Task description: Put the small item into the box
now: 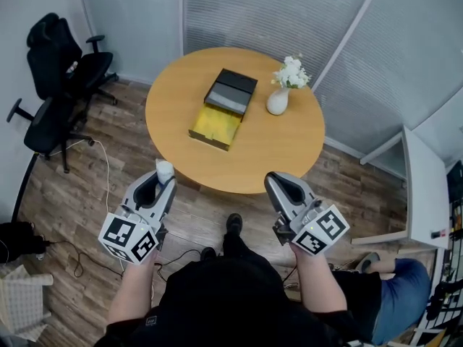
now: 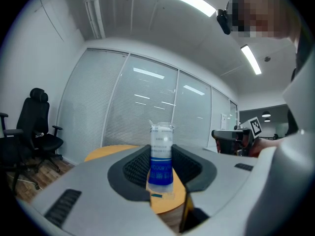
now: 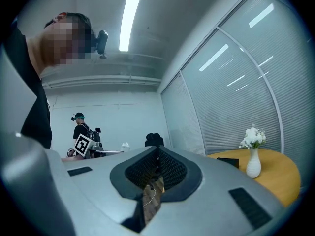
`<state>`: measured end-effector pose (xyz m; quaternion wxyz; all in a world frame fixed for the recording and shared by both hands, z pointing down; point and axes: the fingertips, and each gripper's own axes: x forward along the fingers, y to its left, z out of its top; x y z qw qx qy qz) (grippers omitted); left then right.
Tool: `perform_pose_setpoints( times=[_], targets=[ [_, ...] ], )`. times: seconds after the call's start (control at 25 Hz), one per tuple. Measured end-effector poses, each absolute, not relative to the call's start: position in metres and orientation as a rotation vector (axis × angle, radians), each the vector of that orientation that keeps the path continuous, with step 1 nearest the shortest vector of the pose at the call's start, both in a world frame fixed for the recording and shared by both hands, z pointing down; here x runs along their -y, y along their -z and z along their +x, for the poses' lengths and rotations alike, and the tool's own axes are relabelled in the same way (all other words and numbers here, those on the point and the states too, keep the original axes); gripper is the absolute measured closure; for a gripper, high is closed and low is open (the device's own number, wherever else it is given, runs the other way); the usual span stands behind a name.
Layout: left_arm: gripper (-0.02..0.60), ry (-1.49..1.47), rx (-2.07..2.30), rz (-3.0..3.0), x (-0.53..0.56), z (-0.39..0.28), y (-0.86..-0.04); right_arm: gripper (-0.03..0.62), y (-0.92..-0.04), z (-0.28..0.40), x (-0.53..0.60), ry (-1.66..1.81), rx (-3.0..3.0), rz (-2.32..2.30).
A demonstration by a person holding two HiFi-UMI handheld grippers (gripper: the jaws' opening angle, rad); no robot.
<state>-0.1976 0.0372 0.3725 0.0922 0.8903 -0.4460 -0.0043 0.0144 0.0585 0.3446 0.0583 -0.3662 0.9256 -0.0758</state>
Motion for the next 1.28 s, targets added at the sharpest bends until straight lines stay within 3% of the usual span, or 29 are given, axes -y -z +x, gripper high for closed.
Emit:
perform_pose_setpoints(
  times=[1.28],
  targets=[
    [0.445, -0.098, 1.549, 2.506, 0.204, -0.116, -0.368, 0.557, -0.358, 0.081, 0.220, 0.369, -2.825, -0.770]
  ],
)
